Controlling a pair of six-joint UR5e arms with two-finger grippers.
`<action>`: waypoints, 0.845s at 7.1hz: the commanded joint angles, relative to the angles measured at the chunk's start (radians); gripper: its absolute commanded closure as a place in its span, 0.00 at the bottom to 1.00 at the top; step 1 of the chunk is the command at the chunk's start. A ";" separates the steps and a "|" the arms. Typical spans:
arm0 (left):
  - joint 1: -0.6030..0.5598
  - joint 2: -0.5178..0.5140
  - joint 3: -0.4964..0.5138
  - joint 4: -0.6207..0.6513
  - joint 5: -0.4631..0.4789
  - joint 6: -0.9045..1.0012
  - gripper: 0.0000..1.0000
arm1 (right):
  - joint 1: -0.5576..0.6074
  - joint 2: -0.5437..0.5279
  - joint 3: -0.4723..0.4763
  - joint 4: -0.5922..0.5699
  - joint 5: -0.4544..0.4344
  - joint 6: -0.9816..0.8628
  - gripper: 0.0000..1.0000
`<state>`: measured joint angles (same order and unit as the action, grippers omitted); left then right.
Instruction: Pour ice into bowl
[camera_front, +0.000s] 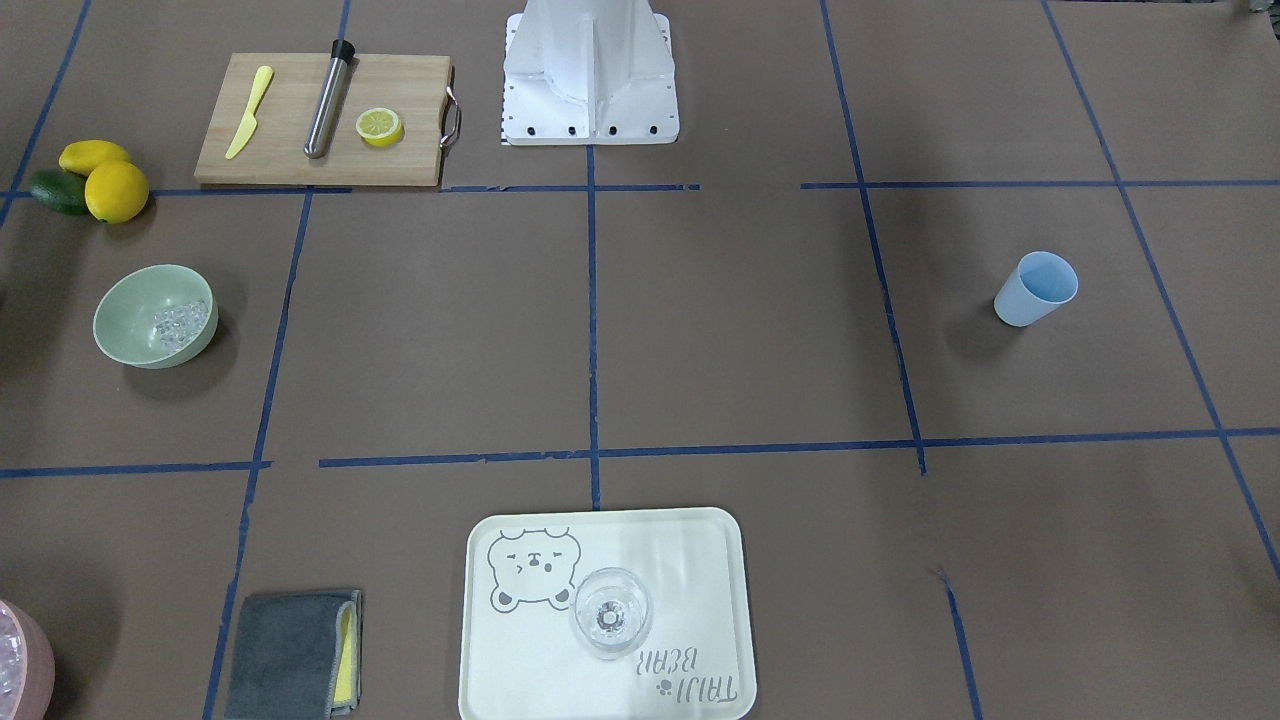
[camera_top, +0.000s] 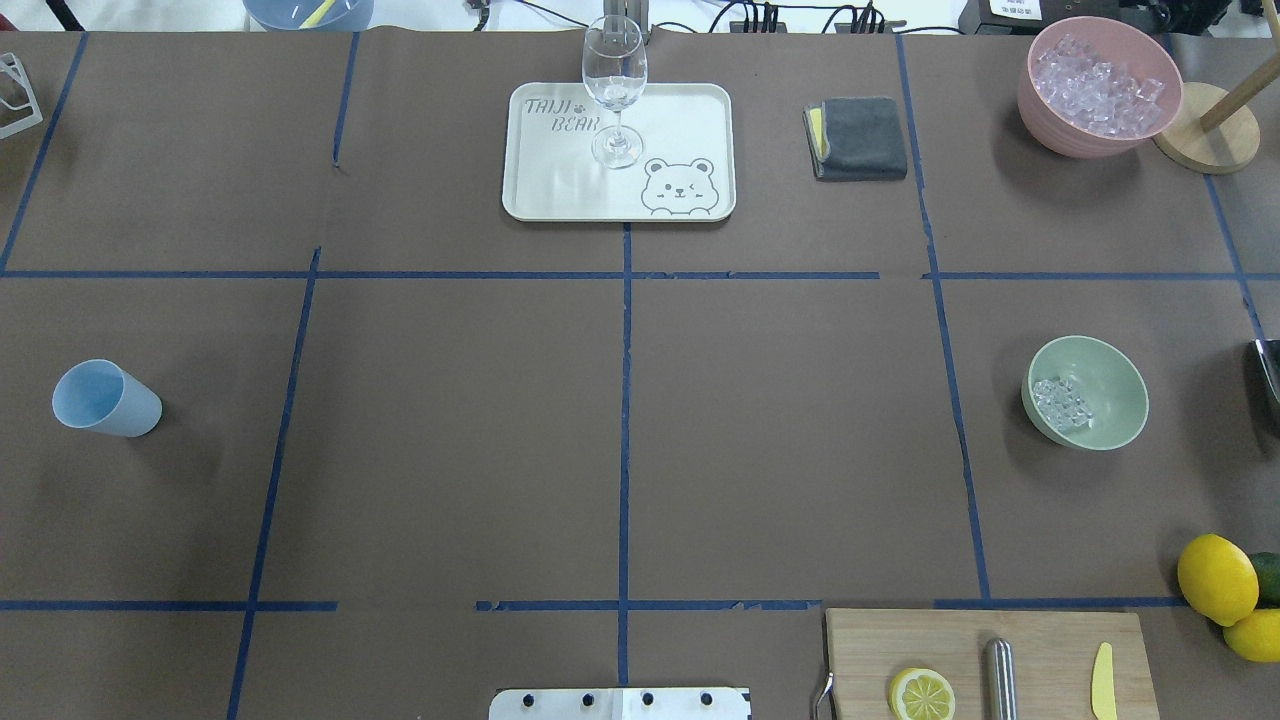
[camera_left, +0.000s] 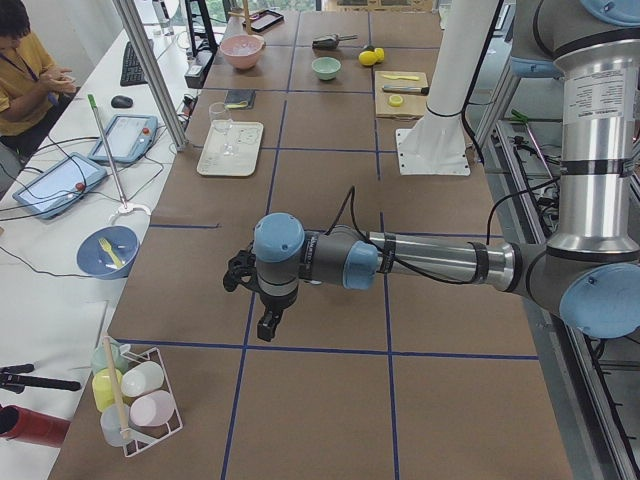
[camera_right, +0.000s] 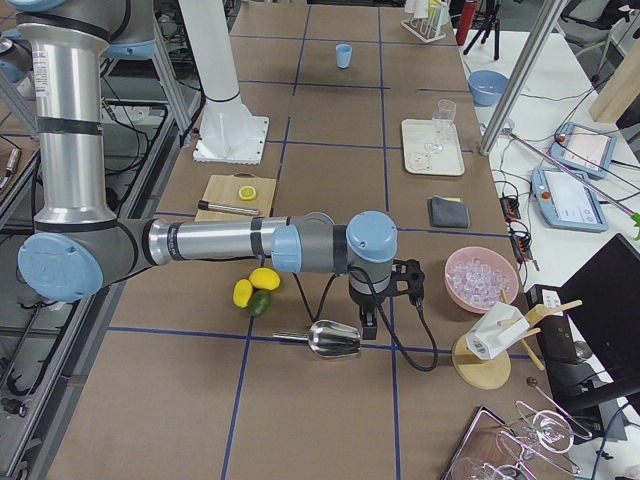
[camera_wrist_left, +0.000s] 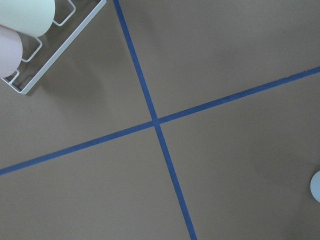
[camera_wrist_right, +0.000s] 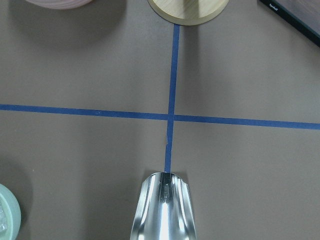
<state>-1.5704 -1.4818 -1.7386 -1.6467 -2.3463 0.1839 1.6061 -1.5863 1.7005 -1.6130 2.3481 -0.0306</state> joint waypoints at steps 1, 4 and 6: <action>0.000 0.012 0.002 0.001 -0.002 -0.004 0.00 | -0.018 0.009 0.016 -0.022 -0.009 0.000 0.00; 0.001 0.011 0.011 0.027 -0.030 -0.011 0.00 | -0.020 -0.017 0.111 -0.159 -0.056 -0.018 0.00; -0.002 0.014 -0.007 0.050 -0.031 -0.011 0.00 | -0.022 -0.015 0.107 -0.156 -0.055 -0.020 0.00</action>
<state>-1.5702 -1.4699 -1.7322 -1.6152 -2.3751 0.1736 1.5855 -1.5995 1.8068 -1.7660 2.2969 -0.0481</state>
